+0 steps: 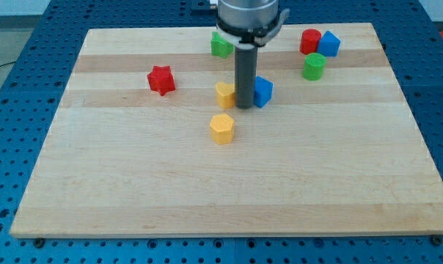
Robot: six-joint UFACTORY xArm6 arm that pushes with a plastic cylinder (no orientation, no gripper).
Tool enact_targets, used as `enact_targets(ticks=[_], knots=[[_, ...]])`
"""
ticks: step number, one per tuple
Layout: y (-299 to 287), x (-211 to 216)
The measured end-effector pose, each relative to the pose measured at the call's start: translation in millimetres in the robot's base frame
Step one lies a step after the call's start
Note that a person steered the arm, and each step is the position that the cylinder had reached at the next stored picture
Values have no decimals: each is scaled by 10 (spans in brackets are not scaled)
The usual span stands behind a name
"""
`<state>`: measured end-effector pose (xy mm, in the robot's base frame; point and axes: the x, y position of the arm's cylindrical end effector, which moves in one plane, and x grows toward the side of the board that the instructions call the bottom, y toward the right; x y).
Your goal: Move the yellow blocks into the blue cube
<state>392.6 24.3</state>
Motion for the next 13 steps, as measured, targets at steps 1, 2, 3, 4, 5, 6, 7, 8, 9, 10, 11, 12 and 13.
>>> enact_targets(ticks=[1, 2, 3, 4, 5, 6, 7, 8, 9, 10, 11, 12, 13], knots=[[448, -251], [747, -559], [488, 40], [549, 910], [415, 1275], [314, 1453], [201, 1513], [19, 1513], [-142, 1513], [-172, 1397], [-534, 1202], [-425, 870], [-311, 504]])
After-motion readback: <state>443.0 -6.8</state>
